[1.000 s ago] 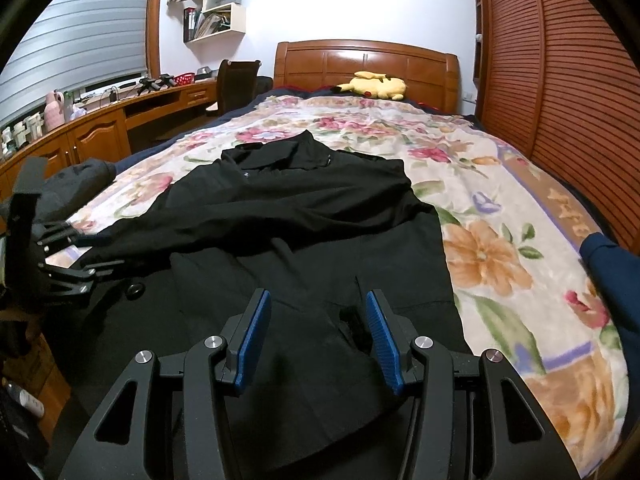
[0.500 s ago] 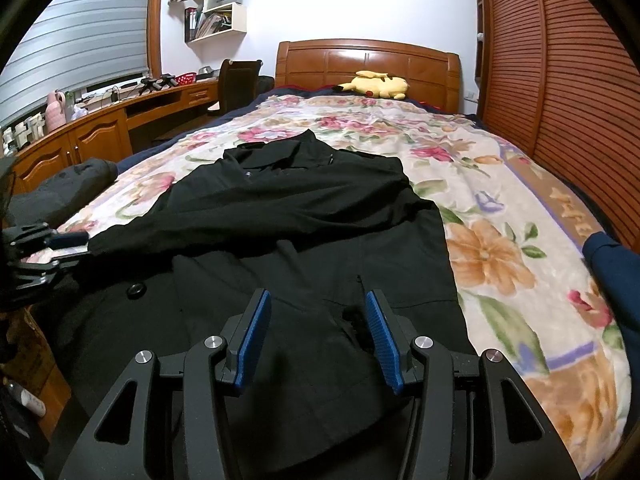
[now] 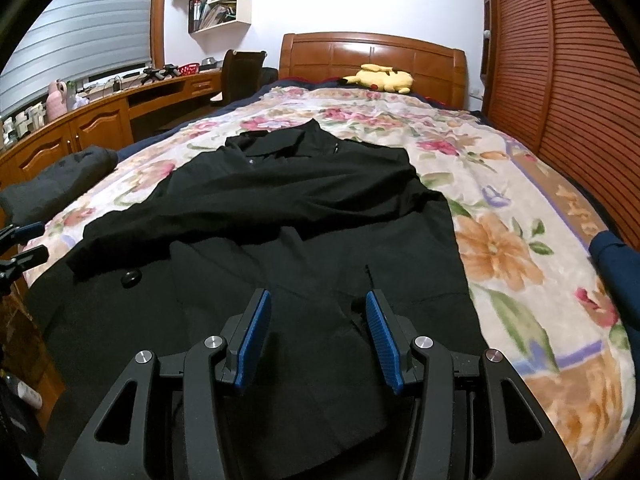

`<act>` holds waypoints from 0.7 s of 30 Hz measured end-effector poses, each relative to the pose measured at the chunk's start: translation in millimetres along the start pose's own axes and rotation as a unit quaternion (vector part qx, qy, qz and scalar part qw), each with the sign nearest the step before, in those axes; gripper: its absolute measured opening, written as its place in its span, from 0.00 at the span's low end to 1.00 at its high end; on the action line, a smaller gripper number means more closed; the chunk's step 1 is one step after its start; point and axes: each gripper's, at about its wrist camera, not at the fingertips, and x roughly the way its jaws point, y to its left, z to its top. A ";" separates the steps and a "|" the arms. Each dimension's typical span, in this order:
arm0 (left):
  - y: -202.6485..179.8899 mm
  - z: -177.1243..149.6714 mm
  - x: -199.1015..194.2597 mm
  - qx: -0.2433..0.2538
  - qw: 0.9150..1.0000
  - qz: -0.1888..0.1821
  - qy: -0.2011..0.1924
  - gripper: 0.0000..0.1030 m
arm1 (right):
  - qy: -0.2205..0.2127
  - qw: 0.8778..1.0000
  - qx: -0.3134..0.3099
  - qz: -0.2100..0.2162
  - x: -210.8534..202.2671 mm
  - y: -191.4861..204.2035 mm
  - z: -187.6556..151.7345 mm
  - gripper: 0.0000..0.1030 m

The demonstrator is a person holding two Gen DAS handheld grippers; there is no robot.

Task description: Fold large clothes

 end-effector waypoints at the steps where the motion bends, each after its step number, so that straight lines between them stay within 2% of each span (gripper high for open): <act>1: 1.8 -2.4 -0.8 -0.003 1.000 0.002 0.001 0.80 | 0.003 1.000 -0.001 -0.001 2.0 0.9 0.1 0.50; 11: 20.2 -18.1 -1.9 -0.022 1.000 0.005 0.008 0.80 | 0.022 0.999 -0.028 -0.005 15.8 2.9 5.4 0.50; 21: 26.6 -25.4 -7.6 -0.027 1.000 0.006 0.005 0.80 | 0.005 0.999 -0.035 -0.011 -38.0 -18.7 7.5 0.52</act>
